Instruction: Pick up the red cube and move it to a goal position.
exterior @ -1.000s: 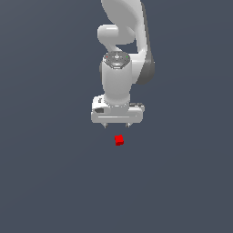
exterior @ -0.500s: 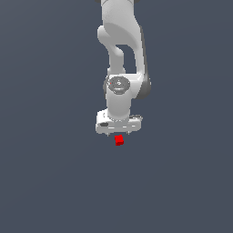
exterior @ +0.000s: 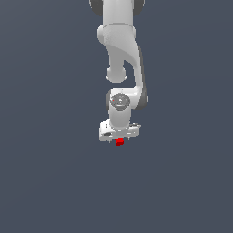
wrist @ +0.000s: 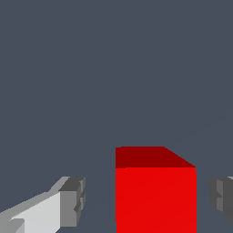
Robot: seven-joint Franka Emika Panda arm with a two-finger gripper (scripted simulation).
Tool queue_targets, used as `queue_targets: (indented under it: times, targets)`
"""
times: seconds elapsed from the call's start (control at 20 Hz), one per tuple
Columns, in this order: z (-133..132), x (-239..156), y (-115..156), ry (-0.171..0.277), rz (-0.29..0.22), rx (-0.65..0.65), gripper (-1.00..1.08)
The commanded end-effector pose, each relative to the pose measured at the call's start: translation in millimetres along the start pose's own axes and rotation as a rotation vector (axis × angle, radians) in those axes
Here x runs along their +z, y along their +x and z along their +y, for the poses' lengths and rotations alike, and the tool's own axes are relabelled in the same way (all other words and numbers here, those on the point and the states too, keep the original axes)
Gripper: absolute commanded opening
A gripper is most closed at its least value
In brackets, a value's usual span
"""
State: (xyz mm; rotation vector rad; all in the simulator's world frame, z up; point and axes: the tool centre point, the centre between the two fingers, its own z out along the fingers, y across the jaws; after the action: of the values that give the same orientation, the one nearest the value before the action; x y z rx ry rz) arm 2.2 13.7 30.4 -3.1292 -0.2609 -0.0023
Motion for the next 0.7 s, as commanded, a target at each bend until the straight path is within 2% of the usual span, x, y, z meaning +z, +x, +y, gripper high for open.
queue_targets:
  times: [0.0,0.2,0.25,0.65]
  targets:
    - [-0.5,7.6,0.3,0.000,-0.001,-0.009,1.00]
    - [-0.4,10.5,0.9,-0.001,-0.002,-0.013,1.00]
    - [-0.4,10.5,0.9,-0.001,-0.002,-0.013,-1.00]
    - [-0.4,10.5,0.9,-0.001,-0.002,-0.013,-1.00]
